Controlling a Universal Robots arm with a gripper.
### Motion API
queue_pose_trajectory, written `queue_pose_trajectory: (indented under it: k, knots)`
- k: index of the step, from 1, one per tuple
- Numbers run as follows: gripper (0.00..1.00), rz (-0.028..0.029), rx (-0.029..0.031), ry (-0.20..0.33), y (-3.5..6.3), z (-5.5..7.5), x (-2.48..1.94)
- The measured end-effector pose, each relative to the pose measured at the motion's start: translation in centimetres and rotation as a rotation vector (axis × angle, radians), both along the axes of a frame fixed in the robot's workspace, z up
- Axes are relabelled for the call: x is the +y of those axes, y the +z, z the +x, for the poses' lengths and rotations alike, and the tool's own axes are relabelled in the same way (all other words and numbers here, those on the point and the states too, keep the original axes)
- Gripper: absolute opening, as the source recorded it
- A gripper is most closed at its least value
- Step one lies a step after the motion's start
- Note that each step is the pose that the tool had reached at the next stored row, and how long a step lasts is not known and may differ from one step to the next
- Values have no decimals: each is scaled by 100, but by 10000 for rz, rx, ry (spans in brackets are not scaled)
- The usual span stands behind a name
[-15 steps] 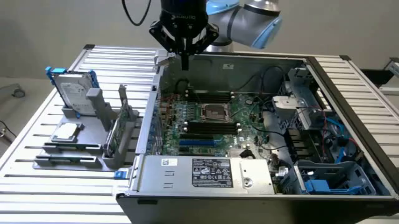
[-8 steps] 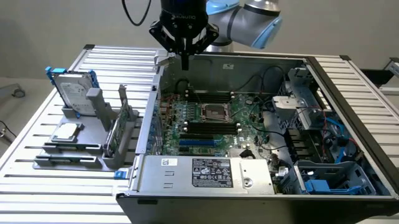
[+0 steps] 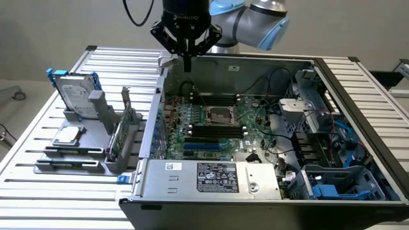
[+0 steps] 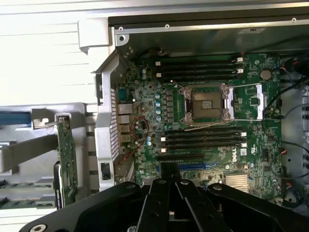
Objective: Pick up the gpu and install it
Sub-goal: 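Reach for the gpu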
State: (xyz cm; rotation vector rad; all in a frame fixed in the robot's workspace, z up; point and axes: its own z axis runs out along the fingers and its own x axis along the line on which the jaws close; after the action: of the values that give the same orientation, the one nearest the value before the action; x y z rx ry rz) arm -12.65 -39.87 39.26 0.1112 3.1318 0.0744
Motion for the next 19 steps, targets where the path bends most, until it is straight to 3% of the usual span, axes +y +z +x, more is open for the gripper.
queue_pose_trajectory:
  k: [3,6,9,19]
  knots:
    - [11,0,250,0,-2,-83,1]
    - [11,2,409,0,-10,-195,2]
    - [11,1,460,-1,-30,-334,2]
    - [11,-8,461,2,-145,-785,-5]
